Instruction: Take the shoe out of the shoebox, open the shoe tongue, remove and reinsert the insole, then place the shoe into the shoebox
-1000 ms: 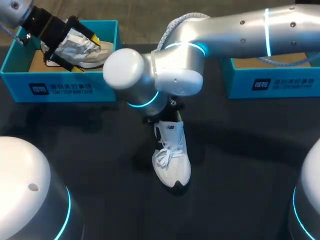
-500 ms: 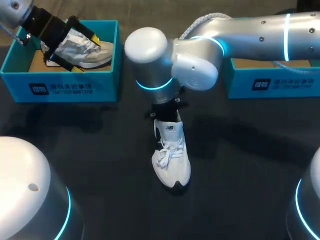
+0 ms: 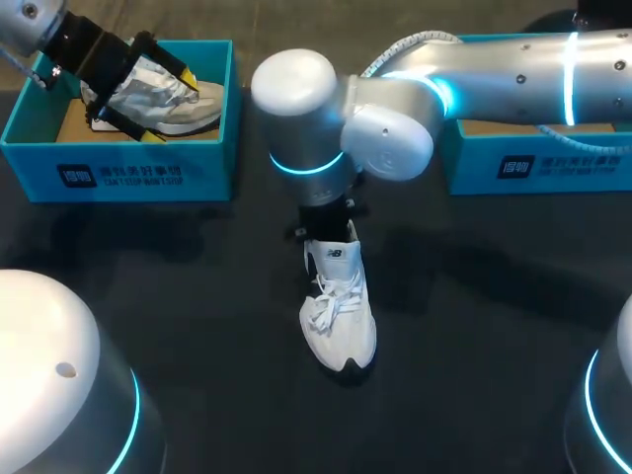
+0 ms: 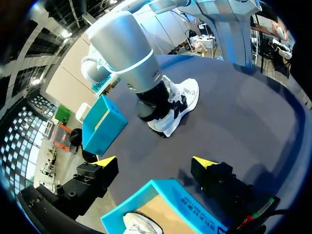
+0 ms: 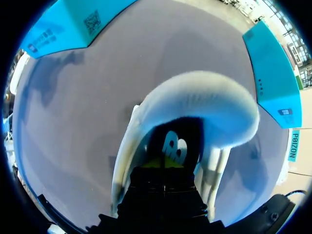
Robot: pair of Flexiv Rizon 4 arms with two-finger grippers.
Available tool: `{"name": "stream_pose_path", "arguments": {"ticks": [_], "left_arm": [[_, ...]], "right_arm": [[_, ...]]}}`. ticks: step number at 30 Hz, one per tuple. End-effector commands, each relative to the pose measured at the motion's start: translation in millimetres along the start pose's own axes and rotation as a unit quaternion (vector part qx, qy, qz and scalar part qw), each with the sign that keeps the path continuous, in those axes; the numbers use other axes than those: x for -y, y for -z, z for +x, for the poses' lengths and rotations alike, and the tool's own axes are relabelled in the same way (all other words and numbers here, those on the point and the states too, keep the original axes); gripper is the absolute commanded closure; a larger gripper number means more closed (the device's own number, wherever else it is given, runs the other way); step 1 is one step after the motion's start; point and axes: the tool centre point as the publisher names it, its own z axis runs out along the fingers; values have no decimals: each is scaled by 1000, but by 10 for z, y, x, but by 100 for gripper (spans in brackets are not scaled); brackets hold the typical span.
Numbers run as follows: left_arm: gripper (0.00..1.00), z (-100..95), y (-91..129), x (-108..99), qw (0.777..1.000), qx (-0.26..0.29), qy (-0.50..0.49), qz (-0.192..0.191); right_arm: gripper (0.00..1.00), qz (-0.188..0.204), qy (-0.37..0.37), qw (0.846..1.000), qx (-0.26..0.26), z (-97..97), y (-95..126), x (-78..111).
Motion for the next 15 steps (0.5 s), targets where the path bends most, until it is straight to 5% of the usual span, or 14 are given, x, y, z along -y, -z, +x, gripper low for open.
{"name": "stream_pose_path", "arguments": {"ticks": [1,9,15], "left_arm": [[0,-1,7,4,1000,-1,0,-1],[0,-1,7,4,1000,-1,0,-1],[0,-1,7,4,1000,-1,0,-1]], "right_arm": [[100,4,-3,1000,0,82,-237,143],[100,9,-5,1000,-4,113,-207,236],[100,-32,-10,999,21,51,41,173]]}}
